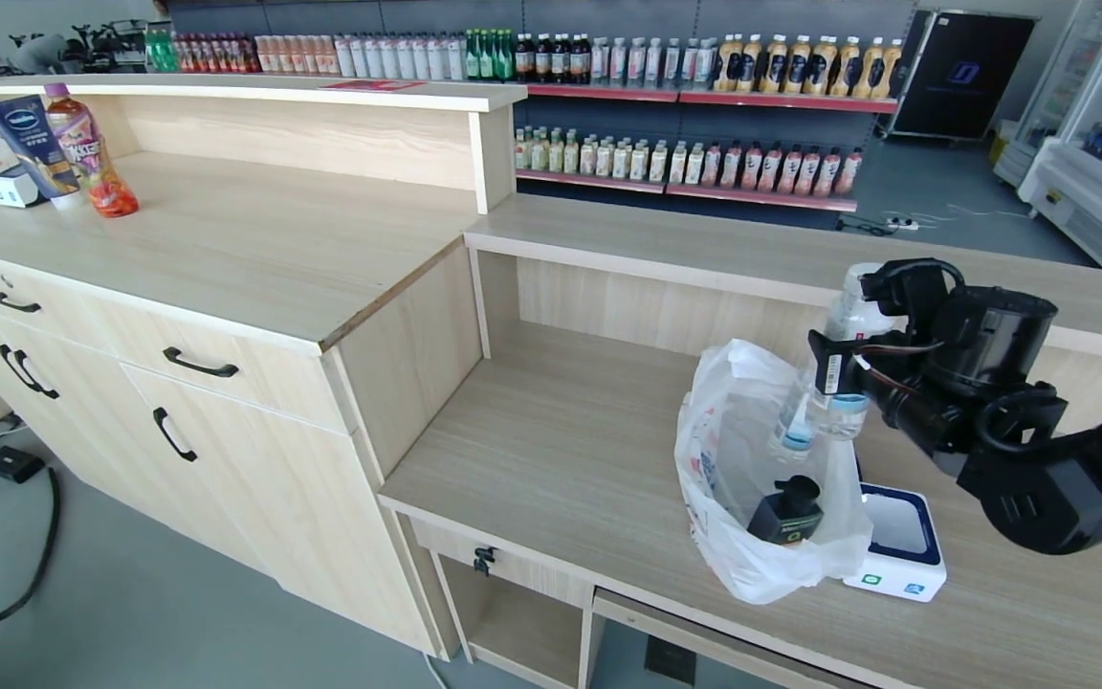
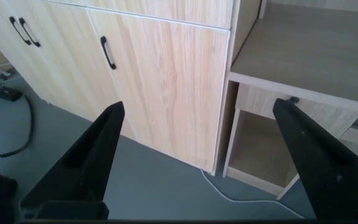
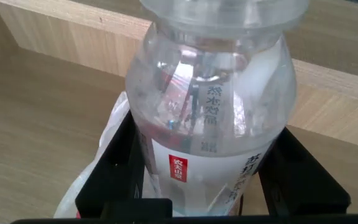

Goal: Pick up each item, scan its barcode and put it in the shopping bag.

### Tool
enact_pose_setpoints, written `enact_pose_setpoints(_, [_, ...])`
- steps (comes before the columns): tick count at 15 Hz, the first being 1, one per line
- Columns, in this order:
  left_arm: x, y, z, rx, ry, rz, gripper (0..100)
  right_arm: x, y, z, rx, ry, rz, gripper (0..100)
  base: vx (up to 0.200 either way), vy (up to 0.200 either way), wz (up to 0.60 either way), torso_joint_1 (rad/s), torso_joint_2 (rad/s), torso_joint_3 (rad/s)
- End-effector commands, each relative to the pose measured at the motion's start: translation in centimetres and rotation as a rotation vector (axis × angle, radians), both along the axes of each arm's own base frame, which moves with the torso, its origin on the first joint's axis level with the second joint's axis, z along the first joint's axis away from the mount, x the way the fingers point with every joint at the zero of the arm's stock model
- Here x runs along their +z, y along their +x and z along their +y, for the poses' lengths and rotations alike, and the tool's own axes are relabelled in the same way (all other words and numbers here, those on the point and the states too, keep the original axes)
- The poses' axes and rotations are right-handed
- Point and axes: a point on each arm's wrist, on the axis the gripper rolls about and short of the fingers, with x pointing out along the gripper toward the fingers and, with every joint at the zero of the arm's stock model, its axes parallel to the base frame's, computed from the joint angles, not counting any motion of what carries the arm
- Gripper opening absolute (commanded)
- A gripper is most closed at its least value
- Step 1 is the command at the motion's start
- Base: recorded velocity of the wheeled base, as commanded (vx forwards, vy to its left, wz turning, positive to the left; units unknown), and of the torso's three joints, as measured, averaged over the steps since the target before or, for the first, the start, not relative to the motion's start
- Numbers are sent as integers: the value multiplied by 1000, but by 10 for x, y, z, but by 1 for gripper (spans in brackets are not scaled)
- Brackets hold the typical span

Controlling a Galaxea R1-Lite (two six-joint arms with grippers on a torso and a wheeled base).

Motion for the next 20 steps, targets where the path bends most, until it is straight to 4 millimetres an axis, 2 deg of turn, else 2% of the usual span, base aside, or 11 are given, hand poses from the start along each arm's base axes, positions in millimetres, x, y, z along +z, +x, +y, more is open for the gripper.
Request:
enact_pose_setpoints(1, [0,0,0,1,0,0,100,-26,11,-5,-20,-12,67,0,0,0,0,0,0,0])
enact_pose_setpoints(7, [0,0,0,1,0,0,100,-58,18,-17,15,-11,115,0,0,0,0,0,0,0])
enact_pose_setpoints(11, [0,0,0,1,0,0,100,-73,24,-21,37,-1,128,0,0,0,0,0,0,0])
enact_pose_setpoints(14, [0,0,0,1,0,0,100,-83,30,-19,118,25,121,0,0,0,0,0,0,0])
enact_pose_setpoints(20, [0,0,0,1,0,0,100,-99,45,-16,153,43,54,0,0,0,0,0,0,0])
